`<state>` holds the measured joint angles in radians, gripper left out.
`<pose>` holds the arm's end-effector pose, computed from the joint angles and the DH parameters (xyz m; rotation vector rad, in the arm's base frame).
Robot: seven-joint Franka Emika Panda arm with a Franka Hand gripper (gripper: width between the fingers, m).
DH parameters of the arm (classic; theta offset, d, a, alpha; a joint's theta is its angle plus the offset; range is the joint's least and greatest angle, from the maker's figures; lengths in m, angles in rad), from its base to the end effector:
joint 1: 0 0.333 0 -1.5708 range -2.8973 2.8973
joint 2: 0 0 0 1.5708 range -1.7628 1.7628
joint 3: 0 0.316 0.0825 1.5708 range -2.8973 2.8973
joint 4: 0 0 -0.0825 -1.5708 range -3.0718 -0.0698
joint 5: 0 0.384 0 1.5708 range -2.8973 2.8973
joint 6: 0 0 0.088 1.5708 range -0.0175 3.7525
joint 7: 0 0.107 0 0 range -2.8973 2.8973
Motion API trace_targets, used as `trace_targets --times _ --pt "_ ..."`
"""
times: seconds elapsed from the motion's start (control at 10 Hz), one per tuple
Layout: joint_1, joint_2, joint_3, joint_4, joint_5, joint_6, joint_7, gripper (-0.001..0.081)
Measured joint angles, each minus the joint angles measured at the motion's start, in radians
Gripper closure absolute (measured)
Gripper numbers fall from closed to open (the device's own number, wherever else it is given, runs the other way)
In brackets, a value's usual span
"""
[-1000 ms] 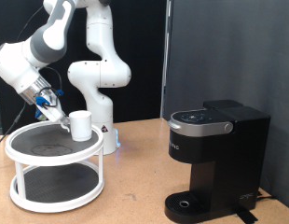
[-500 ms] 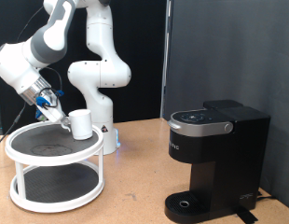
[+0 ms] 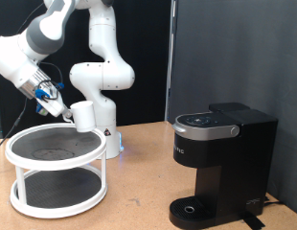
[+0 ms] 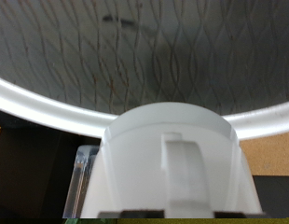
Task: Make a cup of coffee with the keurig machine
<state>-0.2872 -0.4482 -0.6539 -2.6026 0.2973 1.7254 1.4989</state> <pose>0.2324 -0.2542 0.3581 -0.9008 2.4806 0.9159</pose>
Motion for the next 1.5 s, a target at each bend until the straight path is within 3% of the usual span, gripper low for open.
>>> trace_targets --times 0.4,0.7,0.9,1.1,1.3,1.5 --pt "-0.003 -0.017 0.001 0.010 -0.006 -0.034 0.004 0.0804" --pt "0.001 -0.020 0.067 -0.019 0.034 -0.022 0.144 0.0805" --pt "0.006 -0.040 0.152 -0.063 0.117 0.072 0.259 0.0805" --pt "0.027 -0.062 0.233 -0.109 0.244 0.224 0.337 0.0805" --pt "0.068 -0.056 0.287 -0.116 0.339 0.314 0.374 0.0805" --pt "0.098 -0.032 0.318 -0.110 0.372 0.370 0.382 0.0805"
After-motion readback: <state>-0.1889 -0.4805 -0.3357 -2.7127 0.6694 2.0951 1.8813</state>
